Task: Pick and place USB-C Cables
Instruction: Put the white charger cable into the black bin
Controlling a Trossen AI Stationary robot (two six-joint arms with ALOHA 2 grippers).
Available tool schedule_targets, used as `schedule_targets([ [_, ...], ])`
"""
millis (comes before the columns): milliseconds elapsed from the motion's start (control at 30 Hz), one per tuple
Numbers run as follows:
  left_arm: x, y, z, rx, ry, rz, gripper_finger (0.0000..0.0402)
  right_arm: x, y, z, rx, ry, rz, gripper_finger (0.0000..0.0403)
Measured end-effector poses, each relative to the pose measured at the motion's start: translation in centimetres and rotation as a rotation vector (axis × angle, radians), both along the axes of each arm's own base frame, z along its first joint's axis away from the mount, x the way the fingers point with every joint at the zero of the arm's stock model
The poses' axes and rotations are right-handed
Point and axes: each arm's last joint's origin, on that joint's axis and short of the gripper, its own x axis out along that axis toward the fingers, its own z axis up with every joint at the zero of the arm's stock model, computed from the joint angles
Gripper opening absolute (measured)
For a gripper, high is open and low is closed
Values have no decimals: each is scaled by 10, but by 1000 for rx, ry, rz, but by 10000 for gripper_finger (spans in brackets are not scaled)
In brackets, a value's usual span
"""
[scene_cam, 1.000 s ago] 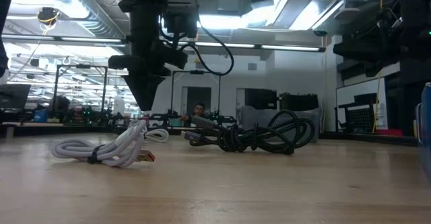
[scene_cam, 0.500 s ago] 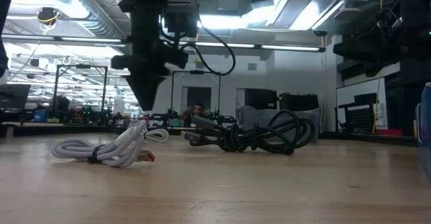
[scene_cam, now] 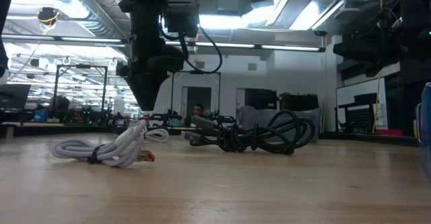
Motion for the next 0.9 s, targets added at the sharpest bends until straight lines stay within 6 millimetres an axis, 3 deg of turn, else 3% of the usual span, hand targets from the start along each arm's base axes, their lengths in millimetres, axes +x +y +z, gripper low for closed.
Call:
schedule_targets([
  [133, 0, 0, 0, -13, -15, 89, 99, 0, 0, 0, 0, 0, 0, 45],
  [267, 0, 0, 0, 0, -1, 14, 99, 0, 0, 0, 0, 0, 0, 45],
  [367, 0, 0, 0, 25, 26, -146, 99, 0, 0, 0, 0, 0, 0, 45],
  [633, 1, -6, -6, 128, 129, -798, 99, 0, 0, 0, 0, 0, 1, 45],
  [900, 8, -12, -6, 207, 109, -1018, 99, 0, 0, 0, 0, 0, 9, 45],
])
